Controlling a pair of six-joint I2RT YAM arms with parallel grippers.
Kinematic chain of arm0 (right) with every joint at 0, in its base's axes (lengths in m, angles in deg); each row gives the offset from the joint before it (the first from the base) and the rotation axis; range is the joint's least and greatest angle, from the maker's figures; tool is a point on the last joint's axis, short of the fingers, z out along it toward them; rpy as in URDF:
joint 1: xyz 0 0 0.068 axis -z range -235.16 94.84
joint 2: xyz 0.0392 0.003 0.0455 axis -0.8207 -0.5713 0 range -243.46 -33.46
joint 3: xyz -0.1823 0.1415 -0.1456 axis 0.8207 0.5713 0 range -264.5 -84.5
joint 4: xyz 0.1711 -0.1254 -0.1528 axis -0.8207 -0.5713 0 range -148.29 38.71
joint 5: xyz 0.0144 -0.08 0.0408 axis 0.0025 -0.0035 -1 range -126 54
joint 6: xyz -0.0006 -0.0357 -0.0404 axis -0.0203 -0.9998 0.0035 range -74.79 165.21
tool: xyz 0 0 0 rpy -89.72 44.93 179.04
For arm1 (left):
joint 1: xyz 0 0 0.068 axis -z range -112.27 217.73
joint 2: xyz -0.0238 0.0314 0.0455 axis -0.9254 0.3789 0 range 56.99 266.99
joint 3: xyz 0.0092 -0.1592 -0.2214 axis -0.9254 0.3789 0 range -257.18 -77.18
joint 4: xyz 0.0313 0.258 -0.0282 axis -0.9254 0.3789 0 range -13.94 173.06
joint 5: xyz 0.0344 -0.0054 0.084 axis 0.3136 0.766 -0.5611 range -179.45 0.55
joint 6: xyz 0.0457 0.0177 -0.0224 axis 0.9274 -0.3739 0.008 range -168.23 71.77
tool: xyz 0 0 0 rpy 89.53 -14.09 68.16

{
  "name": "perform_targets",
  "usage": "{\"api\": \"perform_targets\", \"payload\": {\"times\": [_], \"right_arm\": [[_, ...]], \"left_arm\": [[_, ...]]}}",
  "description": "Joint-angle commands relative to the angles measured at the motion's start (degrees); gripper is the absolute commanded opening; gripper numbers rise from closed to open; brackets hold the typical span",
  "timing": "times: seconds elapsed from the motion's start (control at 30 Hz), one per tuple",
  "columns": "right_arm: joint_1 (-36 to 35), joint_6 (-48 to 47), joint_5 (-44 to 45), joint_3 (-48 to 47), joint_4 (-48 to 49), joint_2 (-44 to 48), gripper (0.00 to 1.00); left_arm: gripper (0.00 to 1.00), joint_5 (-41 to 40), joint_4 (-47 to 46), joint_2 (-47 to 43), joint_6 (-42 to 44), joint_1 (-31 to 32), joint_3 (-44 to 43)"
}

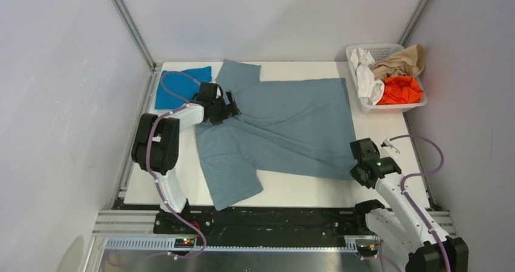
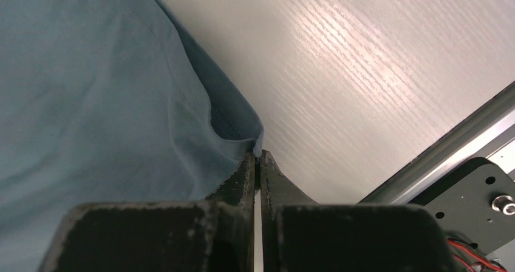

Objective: Fold and stack the t-shirts
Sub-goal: Flatten out the tshirt, then grab the side of the flattened tshirt closest away from the robot with both arms

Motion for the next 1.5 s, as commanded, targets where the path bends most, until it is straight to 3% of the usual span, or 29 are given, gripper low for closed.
{"api": "perform_targets", "payload": {"times": [0.0,0.13,0.33,0.43,0.53,0.63,0.77,0.97,1.03,1.27,1.47], "right_arm": [[0.1,4.55,-1.94,0.57,-1.57,1.62,0.0],[0.08,3.88,-3.34,1.3,0.73,1.57,0.0],[0.25,1.21,-4.04,2.35,3.15,3.39,0.0],[0.37,0.24,-3.85,2.56,4.03,4.15,0.0],[0.48,-1.18,-4.52,3.07,5.14,4.76,0.0],[0.51,-2.5,-5.17,3.44,5.83,5.5,0.0],[0.56,-3.26,-6.66,4.68,6.72,7.36,0.0],[0.67,-3.63,-7.53,5.34,7.61,8.56,0.0],[0.61,-4.38,-7.87,5.34,7.97,8.44,0.0],[0.67,-4.92,-8.49,5.6,8.6,7.94,0.0],[0.63,-5.32,-9.06,5.78,8.92,7.66,0.0]], "left_arm": [[1.0,-1.13,2.62,-7.52,-0.5,0.64,2.01],[1.0,-4.02,5.89,-15.18,-0.22,2.67,4.6],[1.0,-16.51,16.42,-31.1,-3.15,8.31,14.12],[1.0,-21.09,21.92,-40.39,-8.02,13.98,19.74],[1.0,-25.41,33.32,-46.55,-11.49,19.18,23.8],[1.0,-24.71,40.4,-52.24,-16.21,27.47,26.88],[0.96,-23.73,46.66,-53.89,-23.83,37.44,29.73],[0.83,-21.1,46.99,-50.03,-29.75,44.09,31.82],[0.76,-19.89,46.92,-48.45,-30.39,45.5,32.3],[0.74,-17.99,46.38,-45.93,-30.1,48.77,33.2],[0.6,-21.03,44.2,-39.71,-29.81,48.84,32.89]]}}
